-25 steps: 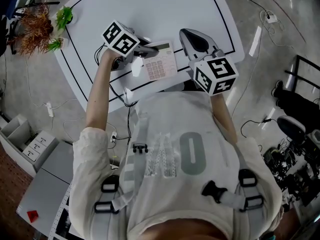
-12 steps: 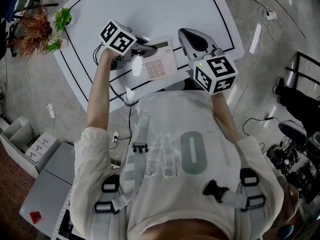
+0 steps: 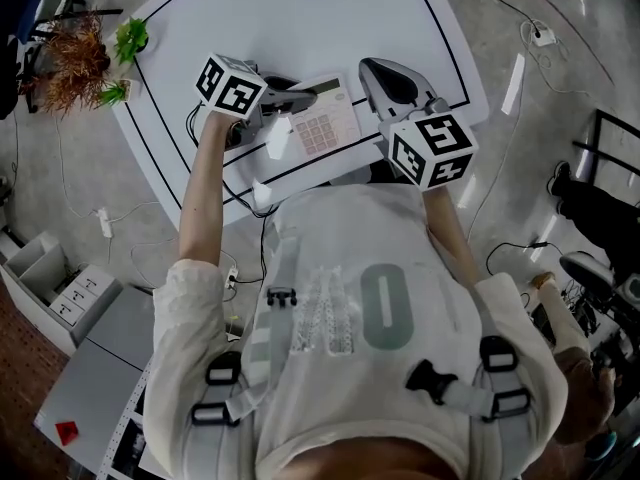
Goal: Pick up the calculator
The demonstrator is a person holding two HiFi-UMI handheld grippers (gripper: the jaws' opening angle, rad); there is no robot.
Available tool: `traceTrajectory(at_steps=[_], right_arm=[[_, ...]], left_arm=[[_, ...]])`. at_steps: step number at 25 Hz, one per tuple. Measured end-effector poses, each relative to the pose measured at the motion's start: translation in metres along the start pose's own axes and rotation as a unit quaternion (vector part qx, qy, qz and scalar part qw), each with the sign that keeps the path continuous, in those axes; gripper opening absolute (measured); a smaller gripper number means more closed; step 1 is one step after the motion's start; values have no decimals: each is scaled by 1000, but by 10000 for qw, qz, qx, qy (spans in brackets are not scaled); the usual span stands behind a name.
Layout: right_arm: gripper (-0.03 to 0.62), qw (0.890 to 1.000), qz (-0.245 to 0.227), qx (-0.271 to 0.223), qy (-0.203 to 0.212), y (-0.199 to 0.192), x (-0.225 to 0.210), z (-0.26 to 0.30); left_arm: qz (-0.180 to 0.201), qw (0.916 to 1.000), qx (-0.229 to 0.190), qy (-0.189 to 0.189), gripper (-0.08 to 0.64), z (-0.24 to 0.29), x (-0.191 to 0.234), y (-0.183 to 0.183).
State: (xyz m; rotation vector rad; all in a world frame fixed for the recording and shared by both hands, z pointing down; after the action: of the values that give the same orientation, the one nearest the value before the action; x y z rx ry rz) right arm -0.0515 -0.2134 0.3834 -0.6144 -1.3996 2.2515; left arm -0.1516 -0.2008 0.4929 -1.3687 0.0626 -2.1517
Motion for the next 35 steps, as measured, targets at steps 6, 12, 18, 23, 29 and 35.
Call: traceTrajectory(at_steps=[6, 12, 18, 23, 29, 35], right_arm=[[6, 9996, -233, -139, 103, 18, -2, -2], [6, 9977, -513, -353, 261, 40, 0, 3], [6, 9931, -924, -478, 539, 60, 11, 19], [6, 9889, -1116, -611, 771, 76, 28, 30], [6, 9829, -1304, -970, 869, 97, 43, 35], [5, 9775, -1532, -1216, 789, 107, 49, 38]], left_arm=[[487, 9859, -1328, 895, 83, -28, -6, 40], [785, 9275, -2879, 2250, 83, -85, -20, 70], [830, 8053, -4129, 4172, 83, -155, -42, 74], [894, 6791, -4951, 5345, 83, -204, -79, 55], [938, 5772, -5261, 6175, 83, -234, -117, 23], [944, 5371, -5375, 6432, 83, -239, -129, 3]])
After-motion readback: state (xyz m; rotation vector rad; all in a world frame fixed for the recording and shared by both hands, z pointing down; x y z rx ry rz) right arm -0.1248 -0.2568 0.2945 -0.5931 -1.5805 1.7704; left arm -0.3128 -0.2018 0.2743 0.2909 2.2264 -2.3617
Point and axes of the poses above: the fingertips, and each gripper's own axes: z forward along the fingers, x to its left, y out of its top, the point moved 2 cm from there along -z, backward along the fingers, and after that the axes turned 10 degrees about -z, right-handed, at the moved point
